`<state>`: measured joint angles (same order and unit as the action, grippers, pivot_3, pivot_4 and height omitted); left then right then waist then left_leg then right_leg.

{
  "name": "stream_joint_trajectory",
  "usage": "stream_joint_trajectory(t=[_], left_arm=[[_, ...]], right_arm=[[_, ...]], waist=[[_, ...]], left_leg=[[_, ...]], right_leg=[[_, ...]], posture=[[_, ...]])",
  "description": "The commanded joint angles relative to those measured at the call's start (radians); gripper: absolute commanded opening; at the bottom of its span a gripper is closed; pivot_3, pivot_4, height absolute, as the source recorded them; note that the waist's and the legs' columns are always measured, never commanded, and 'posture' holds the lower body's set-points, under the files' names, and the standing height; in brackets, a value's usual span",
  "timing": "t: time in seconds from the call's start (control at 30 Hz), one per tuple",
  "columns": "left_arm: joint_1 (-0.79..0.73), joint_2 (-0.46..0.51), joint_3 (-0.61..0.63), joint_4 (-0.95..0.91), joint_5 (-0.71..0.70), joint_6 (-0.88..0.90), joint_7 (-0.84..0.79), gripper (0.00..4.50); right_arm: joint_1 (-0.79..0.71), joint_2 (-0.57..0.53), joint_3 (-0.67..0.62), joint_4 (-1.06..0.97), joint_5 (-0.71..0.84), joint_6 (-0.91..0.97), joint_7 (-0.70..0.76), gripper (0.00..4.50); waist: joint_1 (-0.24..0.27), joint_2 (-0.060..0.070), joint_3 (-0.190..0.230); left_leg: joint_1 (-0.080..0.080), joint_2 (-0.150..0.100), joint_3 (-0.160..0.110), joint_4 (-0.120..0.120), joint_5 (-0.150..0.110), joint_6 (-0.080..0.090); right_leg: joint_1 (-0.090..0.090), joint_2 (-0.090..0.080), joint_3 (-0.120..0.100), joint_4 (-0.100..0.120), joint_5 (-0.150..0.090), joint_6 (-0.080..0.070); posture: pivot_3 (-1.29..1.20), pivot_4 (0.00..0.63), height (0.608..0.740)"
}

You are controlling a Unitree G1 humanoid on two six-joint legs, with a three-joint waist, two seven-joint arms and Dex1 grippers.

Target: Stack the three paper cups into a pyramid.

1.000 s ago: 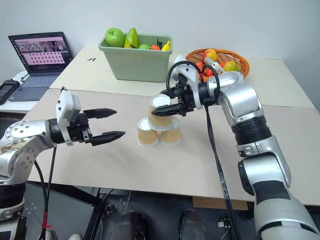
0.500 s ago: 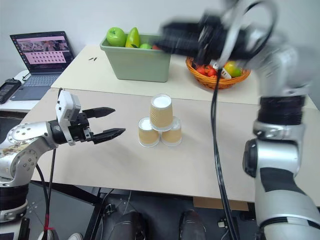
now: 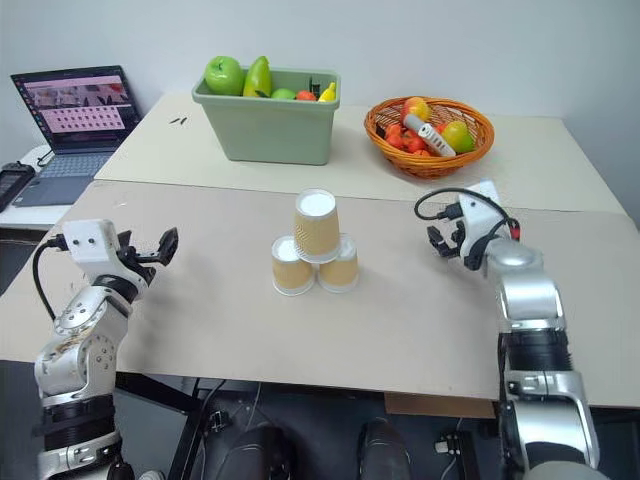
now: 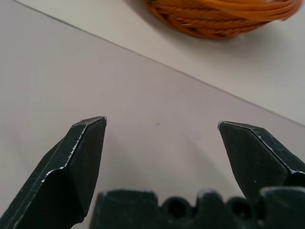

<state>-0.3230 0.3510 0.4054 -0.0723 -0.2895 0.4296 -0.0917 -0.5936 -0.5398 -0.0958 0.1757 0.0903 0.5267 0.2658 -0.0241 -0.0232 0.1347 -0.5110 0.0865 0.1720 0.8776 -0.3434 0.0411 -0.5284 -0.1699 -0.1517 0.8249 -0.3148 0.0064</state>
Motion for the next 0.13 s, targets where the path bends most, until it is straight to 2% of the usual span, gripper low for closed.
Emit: stream_joint_trajectory(t=[0.03,0.13], left_arm=[[-0.047,0.011,0.031,0.094,0.060,-0.129,0.069,4.50],[-0.074,0.016,0.029,0.168,0.086,-0.197,0.096,4.50]], right_arm=[[0.046,0.027,-0.053,0.010,-0.031,-0.156,-0.081,4.38],[0.076,0.069,-0.084,0.051,-0.024,-0.230,-0.121,4.38]], waist=[[0.002,0.000,0.000],[0.003,0.000,0.000]], left_leg=[[0.001,0.000,-0.001,0.000,0.000,0.000],[0.000,0.000,-0.001,0.001,0.000,0.000]], right_leg=[[0.001,0.000,0.000,0.000,0.000,0.000],[0.001,0.000,0.000,0.000,0.000,0.000]], posture=[[0.00,0.150,0.656],[0.00,0.150,0.656]])
